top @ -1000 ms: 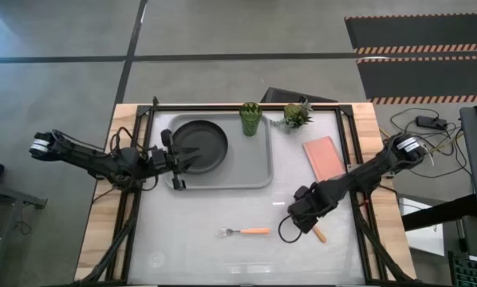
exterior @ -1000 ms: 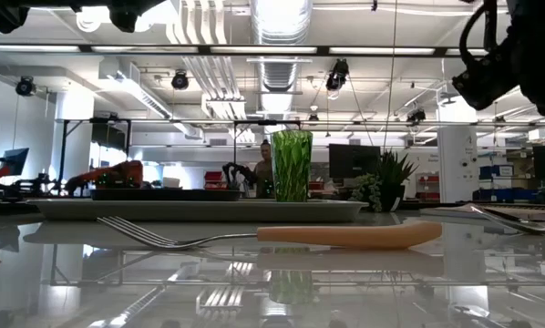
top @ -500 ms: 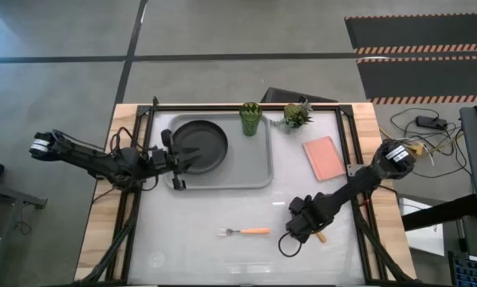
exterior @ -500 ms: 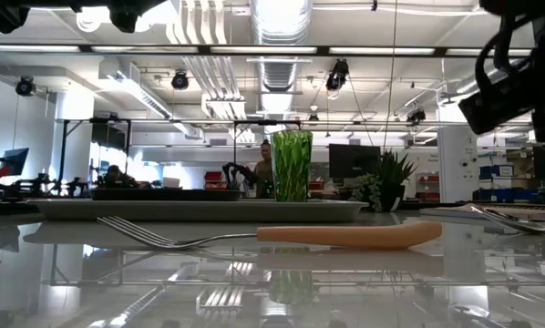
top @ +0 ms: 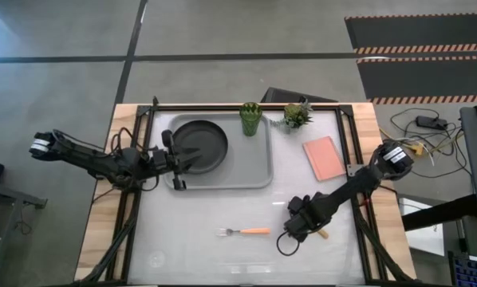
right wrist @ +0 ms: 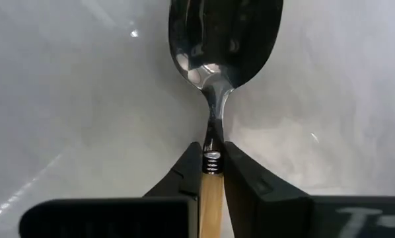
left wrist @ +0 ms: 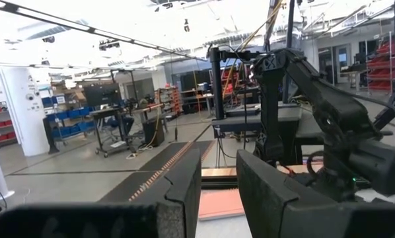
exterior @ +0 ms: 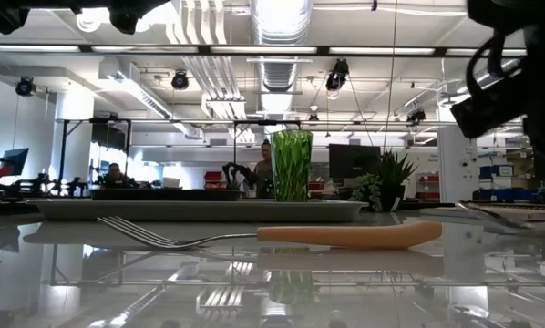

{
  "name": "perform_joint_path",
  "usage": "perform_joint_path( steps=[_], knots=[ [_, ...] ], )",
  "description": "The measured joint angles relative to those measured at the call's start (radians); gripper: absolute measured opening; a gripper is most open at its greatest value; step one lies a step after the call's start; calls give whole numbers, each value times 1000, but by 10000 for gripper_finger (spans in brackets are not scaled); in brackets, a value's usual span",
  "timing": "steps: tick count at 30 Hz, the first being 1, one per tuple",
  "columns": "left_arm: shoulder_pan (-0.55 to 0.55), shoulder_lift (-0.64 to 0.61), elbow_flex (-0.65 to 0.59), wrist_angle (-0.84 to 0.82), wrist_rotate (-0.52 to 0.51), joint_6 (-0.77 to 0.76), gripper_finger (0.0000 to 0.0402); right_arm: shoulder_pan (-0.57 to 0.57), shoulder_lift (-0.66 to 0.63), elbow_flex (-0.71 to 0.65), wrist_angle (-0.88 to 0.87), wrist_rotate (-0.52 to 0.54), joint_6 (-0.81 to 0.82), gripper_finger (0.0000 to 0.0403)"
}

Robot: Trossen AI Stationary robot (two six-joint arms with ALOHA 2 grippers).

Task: Pick and place plate/cup/fork/spoon on tray
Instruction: Put the brown spoon on the gray serving tray on the bottom of the green cup

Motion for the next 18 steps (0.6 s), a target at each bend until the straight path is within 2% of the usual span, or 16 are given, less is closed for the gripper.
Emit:
perform_joint_path(
  steps=[7,11,15,18],
  knots=[
    [0,0,-7,-1,0,0,79,-67,-127,49,-46,5,52,25],
    [0,0,-8,0,0,0,79,-120,-194,120,-62,78,70,25],
    [0,0,-8,0,0,0,79,-212,-190,220,-60,136,54,25],
    [0,0,-8,0,0,0,79,-301,-158,288,-61,134,8,30]
  ],
)
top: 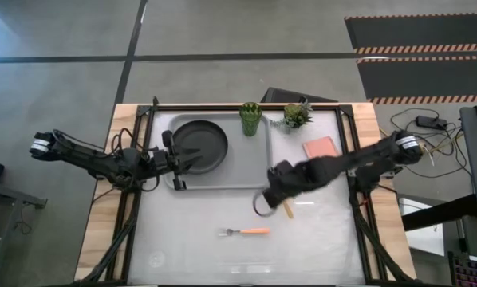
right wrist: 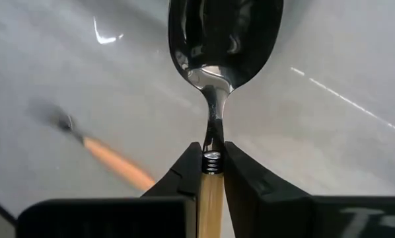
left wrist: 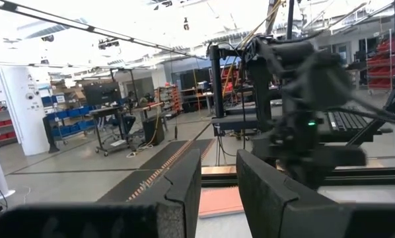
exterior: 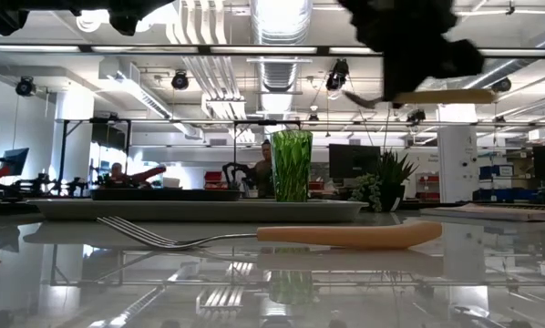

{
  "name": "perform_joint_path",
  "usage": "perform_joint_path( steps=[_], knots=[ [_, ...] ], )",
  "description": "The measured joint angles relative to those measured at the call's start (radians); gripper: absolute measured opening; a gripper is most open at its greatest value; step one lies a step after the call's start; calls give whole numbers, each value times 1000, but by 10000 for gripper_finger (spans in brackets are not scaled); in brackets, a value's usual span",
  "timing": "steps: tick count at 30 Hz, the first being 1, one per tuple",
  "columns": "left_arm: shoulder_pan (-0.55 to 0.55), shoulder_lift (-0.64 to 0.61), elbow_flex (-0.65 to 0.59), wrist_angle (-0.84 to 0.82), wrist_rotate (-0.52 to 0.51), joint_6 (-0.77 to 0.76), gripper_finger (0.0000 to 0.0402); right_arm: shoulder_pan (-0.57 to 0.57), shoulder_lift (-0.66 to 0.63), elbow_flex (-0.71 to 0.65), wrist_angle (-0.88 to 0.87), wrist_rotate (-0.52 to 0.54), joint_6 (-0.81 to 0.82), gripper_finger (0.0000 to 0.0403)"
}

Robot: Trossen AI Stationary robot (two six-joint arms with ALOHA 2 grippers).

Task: Pick and place plate/cup/fork/spoon on tray
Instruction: Put the brown spoon on the gray serving tray on the bottom of the green cup

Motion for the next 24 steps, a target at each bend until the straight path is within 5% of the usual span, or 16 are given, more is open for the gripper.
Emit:
perform_joint_path(
  steps=[12,24],
  knots=[
    [0,0,0,0,0,0,79,-383,171,112,26,-302,-69,32],
    [0,-8,0,-1,0,-2,79,-496,340,178,141,-314,-49,33]
  ],
)
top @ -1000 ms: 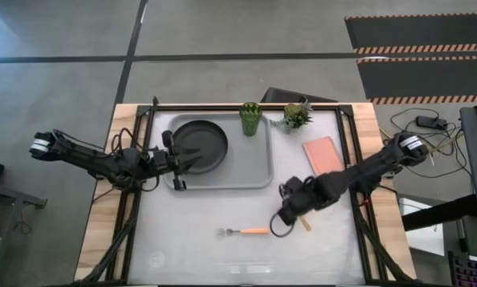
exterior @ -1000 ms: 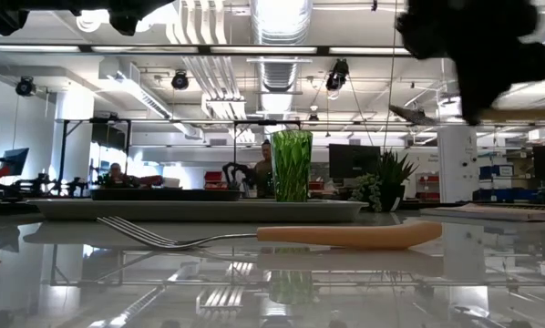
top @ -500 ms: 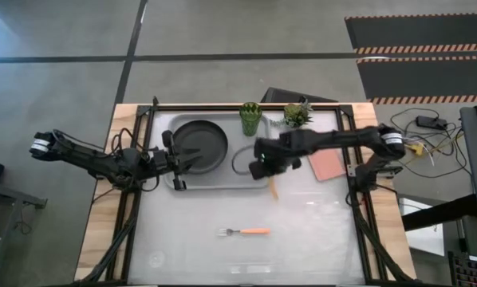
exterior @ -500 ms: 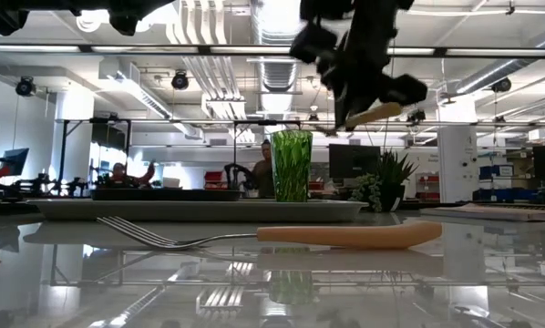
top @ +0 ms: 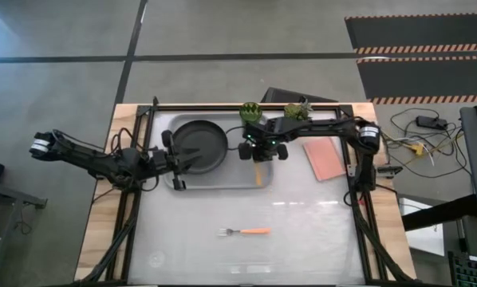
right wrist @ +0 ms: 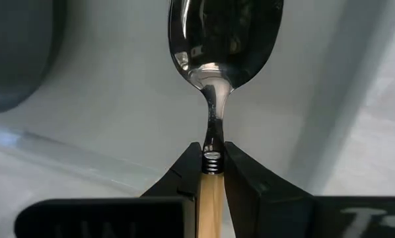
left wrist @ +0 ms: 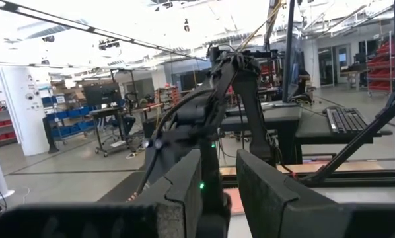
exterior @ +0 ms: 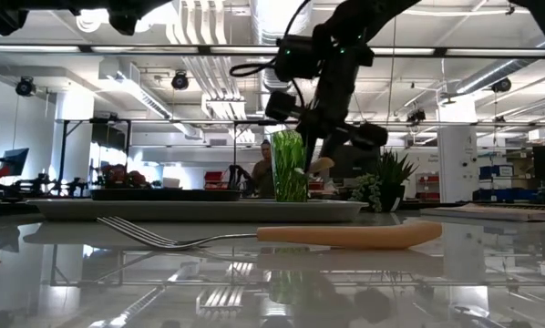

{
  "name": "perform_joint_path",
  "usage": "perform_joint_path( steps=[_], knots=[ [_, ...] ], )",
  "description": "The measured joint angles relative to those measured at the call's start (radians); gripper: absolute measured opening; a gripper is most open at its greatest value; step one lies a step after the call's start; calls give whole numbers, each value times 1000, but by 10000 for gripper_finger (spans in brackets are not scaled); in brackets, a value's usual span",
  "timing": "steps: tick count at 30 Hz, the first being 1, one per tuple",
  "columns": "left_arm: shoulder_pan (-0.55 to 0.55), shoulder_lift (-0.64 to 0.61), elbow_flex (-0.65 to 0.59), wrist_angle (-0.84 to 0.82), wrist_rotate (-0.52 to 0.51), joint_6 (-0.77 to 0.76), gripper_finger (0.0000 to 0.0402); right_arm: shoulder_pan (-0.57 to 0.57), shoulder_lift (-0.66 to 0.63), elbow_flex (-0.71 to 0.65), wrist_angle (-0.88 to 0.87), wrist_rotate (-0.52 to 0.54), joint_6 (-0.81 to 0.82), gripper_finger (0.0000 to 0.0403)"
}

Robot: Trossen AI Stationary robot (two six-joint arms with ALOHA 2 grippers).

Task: Pick and place plate/cup/fork/spoon on tray
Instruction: Put the brown spoon on the gray serving tray on the bottom of the green cup

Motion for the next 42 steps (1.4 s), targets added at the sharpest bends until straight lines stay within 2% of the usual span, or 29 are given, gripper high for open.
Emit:
perform_joint_path(
  steps=[7,18,30,42],
  knots=[
    [0,-19,0,1,0,-1,79,0,73,83,-21,30,-39,33],
    [-1,-15,0,-2,0,-2,79,-29,94,74,-29,133,-12,33],
    [-1,-17,0,-2,0,-3,79,-31,164,72,-35,150,-39,34],
    [-2,-17,0,-3,3,-4,79,-50,164,70,-36,185,-71,34]
  ],
)
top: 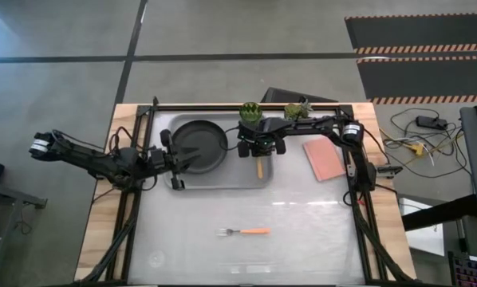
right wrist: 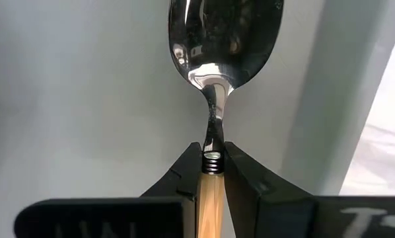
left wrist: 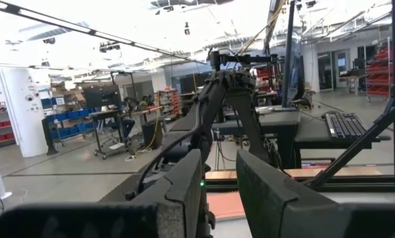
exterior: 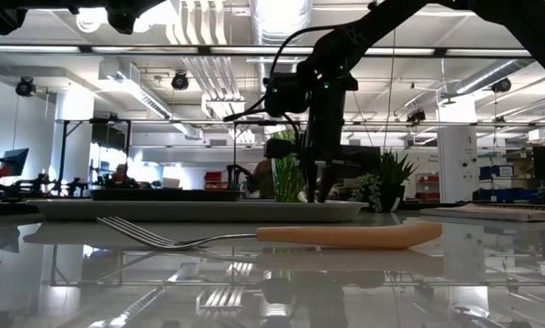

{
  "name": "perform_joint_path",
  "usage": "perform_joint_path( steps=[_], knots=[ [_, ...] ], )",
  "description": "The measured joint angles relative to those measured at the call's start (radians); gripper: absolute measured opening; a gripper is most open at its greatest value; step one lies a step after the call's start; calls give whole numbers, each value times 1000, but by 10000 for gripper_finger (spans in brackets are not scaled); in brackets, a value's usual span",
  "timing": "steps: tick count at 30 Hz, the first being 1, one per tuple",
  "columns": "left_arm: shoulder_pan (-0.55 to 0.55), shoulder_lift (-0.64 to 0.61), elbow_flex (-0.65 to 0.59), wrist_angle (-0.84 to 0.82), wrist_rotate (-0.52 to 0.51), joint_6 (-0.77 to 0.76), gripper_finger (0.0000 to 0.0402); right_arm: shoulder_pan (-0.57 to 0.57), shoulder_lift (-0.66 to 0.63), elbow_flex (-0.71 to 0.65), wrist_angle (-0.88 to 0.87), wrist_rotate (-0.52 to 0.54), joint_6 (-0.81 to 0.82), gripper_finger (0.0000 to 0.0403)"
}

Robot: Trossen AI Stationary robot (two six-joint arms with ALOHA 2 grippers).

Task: Pick and place plate/cup/fork/spoon on tray
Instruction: Put the brown spoon on the gray serving tray on the bottom of the green cup

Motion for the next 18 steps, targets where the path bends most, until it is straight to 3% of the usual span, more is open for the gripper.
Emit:
perform_joint_path(
  steps=[6,18],
  knots=[
    [0,-1,0,0,0,0,79,-1,1,0,2,28,-15,50],
    [0,0,0,0,0,-1,79,-1,-3,-1,7,16,-48,144]
  ],
)
